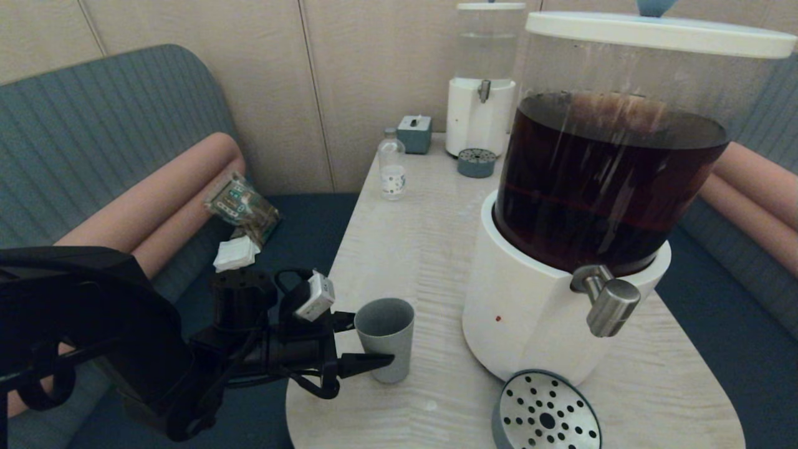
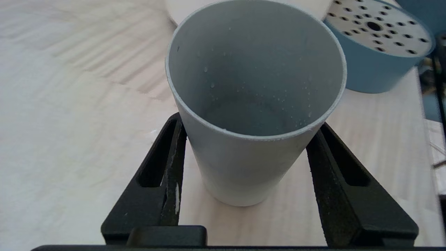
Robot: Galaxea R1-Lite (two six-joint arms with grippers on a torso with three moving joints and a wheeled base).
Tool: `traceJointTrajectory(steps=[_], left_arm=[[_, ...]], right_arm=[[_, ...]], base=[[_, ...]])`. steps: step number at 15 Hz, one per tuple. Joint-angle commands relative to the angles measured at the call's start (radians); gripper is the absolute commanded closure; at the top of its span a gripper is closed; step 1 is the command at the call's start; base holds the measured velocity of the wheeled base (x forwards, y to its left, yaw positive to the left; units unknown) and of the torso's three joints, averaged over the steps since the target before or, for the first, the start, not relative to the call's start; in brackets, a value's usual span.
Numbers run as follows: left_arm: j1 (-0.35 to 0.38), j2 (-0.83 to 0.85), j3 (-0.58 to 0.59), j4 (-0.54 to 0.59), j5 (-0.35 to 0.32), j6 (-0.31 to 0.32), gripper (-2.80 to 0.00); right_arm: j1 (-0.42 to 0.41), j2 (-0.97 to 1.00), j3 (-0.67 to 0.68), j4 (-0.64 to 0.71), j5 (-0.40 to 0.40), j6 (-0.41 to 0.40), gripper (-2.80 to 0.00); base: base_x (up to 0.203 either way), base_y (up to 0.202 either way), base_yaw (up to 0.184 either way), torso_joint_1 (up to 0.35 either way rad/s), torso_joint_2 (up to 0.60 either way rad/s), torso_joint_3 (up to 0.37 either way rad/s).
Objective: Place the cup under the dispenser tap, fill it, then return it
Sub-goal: Pick up the cup
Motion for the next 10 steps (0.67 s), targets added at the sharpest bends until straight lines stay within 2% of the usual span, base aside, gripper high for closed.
traceJointTrajectory(steps=[1, 6, 8, 10], left_arm=[[-0.009, -0.019, 0.006, -0.005, -0.005, 0.001, 0.00], [-0.089, -0.163, 0.044, -0.004, 0.016, -0.028, 0.00], [-0.162, -0.247, 0.055, -0.003, 0.058, -0.051, 0.00], [-0.267, -0.298, 0.064, -0.004, 0.114, -0.073, 0.00]], right_arm=[[0.000, -0.007, 0.010, 0.000, 0.000, -0.001, 0.00], [0.000, -0.007, 0.011, 0.000, 0.000, -0.001, 0.00], [0.000, -0.007, 0.011, 0.000, 0.000, -0.001, 0.00], [0.000, -0.007, 0.011, 0.000, 0.000, -0.001, 0.00]], base=[[0.000, 0.000, 0.000, 0.000, 0.00, 0.000], [0.000, 0.000, 0.000, 0.000, 0.00, 0.000], [0.000, 0.000, 0.000, 0.000, 0.00, 0.000], [0.000, 0.000, 0.000, 0.000, 0.00, 0.000]])
